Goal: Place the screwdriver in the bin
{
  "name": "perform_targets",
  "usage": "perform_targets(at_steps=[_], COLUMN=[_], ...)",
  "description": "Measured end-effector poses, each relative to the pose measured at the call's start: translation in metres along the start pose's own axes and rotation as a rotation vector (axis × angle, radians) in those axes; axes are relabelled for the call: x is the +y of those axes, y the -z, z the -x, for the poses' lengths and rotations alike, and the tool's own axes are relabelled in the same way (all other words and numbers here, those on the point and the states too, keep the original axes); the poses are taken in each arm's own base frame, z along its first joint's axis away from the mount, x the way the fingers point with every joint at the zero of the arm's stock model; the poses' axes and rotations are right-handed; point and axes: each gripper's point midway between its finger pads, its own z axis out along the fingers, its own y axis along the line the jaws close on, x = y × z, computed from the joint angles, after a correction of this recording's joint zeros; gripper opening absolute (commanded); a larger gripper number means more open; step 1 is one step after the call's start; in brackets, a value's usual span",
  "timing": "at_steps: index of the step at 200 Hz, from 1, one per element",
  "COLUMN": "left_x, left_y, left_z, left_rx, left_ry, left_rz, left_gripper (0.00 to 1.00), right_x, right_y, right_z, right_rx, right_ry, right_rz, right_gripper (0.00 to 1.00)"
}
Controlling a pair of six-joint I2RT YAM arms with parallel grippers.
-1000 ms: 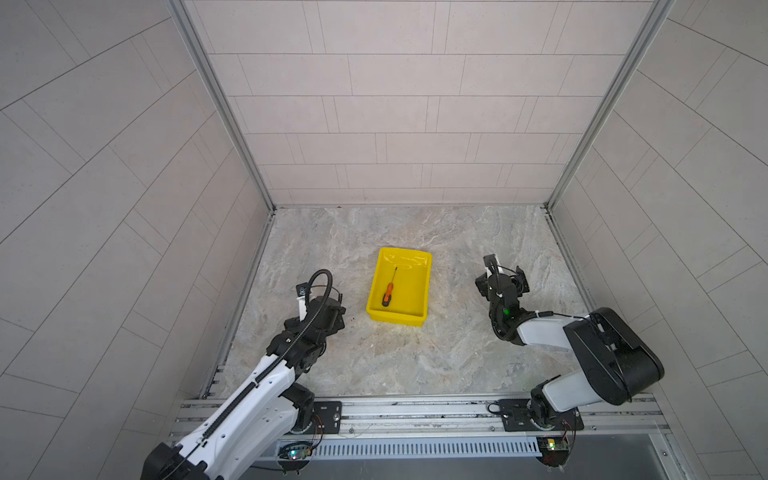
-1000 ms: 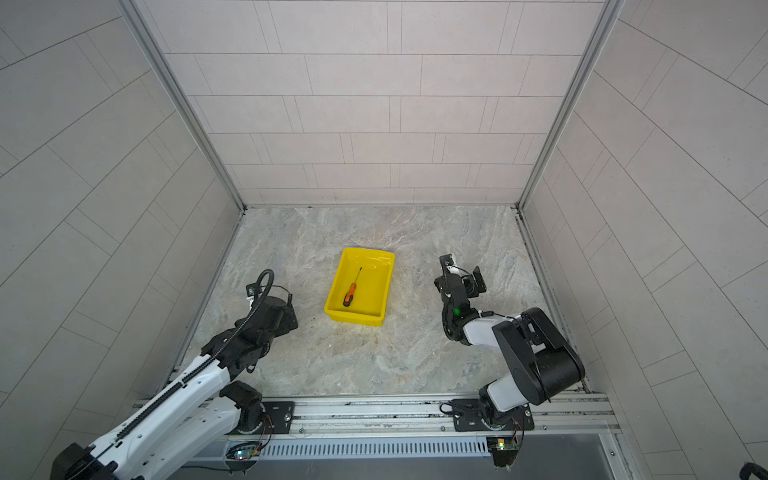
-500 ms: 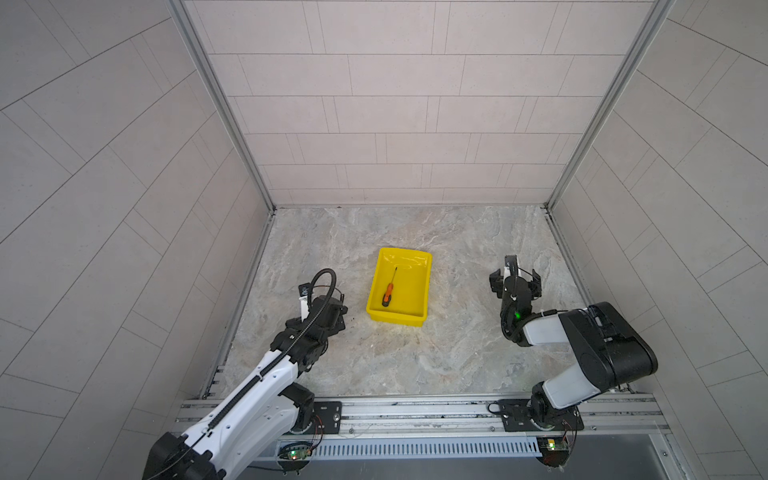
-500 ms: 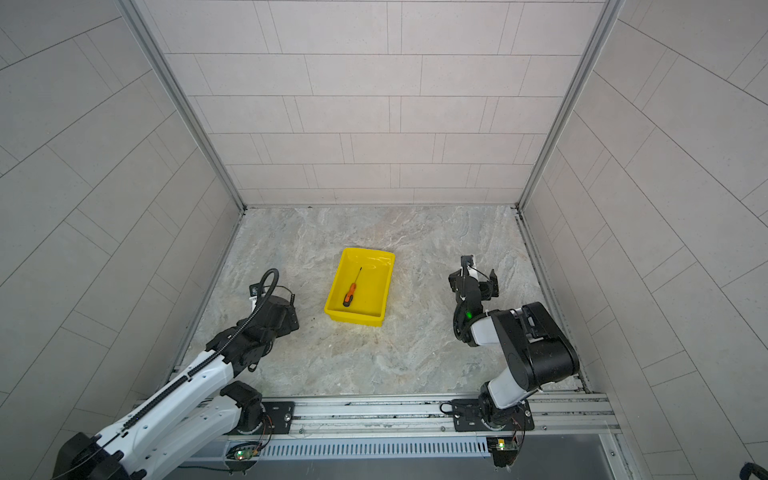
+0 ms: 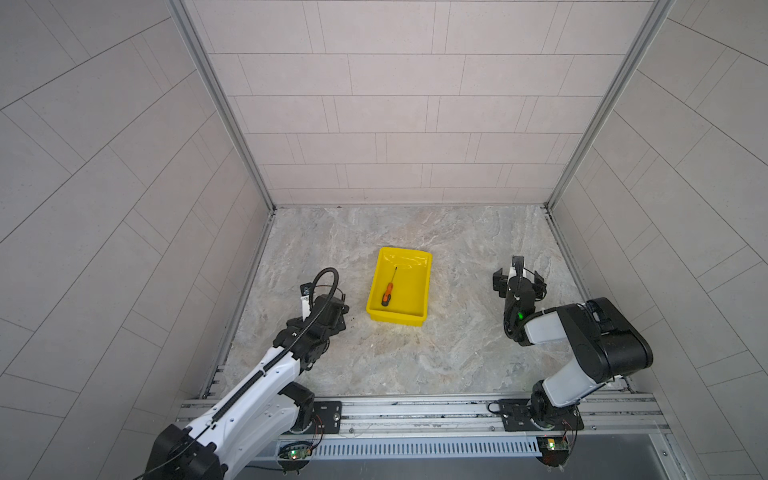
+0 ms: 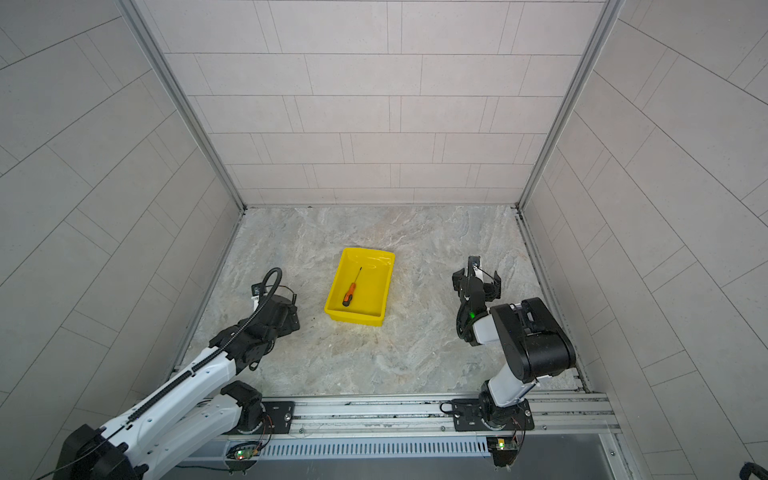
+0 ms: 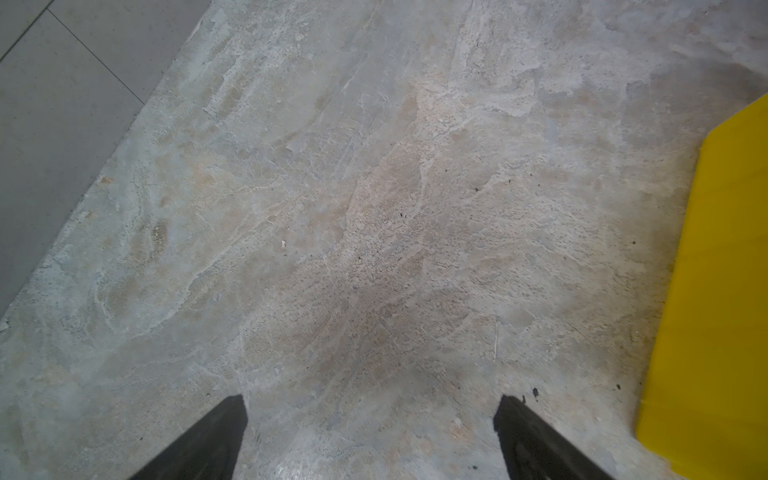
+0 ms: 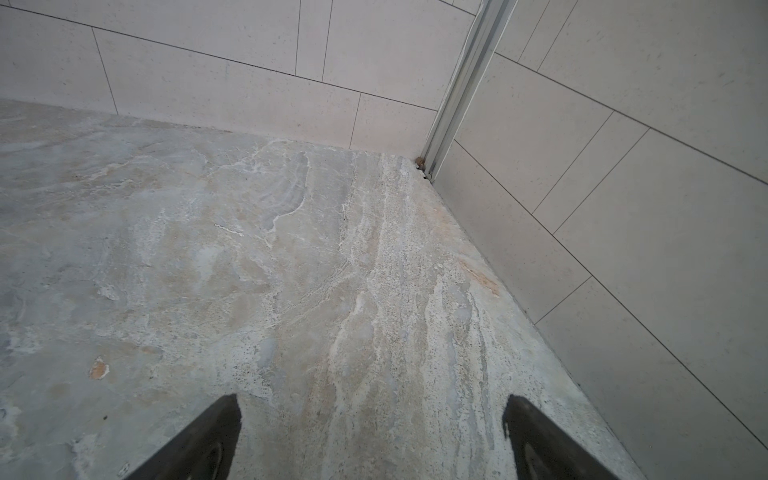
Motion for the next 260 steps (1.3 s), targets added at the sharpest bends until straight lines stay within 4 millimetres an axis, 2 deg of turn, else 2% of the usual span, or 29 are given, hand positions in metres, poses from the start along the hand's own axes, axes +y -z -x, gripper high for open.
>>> perform_targets(at_steps=[32, 58, 94, 140, 161, 179, 221, 240, 260], left_x=[0.001, -0.004, -0.022, -0.043, -0.044, -0.039, -0.032, -0.022, -0.007], left_y=[-0.003, -0.001, 0.012, 0.018, 0.006, -0.014, -0.054, -0.072, -0.087], left_z=[-0.002, 0.011, 0.067, 0.136, 0.156, 0.157, 0.145, 0.134, 0.13], left_rx=[0.008, -0.031, -0.225, -0.421, -0.448, -0.422, -0.404, -0.386, -0.371], left_ry=[0.009, 0.033, 0.049, -0.205, -0.267, -0.307, -0.308, -0.295, -0.238], left_rz=[0.015, 0.002, -0.046, 0.045, 0.123, 0.172, 0.18, 0.187, 0.202], left_gripper=[1.0, 1.0, 1.0, 1.0, 1.0, 1.0, 1.0, 1.0, 1.0], right_x=[0.0, 0.001, 0.001, 0.001, 0.001, 0.001, 0.001, 0.001, 0.001], right_y=[0.0, 0.0, 0.0, 0.0, 0.0, 0.0, 0.0, 0.0, 0.0], right_z=[0.0, 0.0, 0.0, 0.0, 0.0, 0.0, 0.0, 0.0, 0.0], right_rx=[0.0, 0.0, 0.0, -0.001, -0.001, -0.001, -0.001, -0.001, -0.001], right_ry=[-0.001, -0.003, -0.003, -0.003, -0.003, -0.003, -0.003, -0.003, -0.003], right_rz=[0.002, 0.004, 0.005, 0.007, 0.008, 0.008, 0.008, 0.008, 0.008], right_gripper=[0.99, 0.99, 0.99, 0.99, 0.99, 0.99, 0.99, 0.99, 0.99])
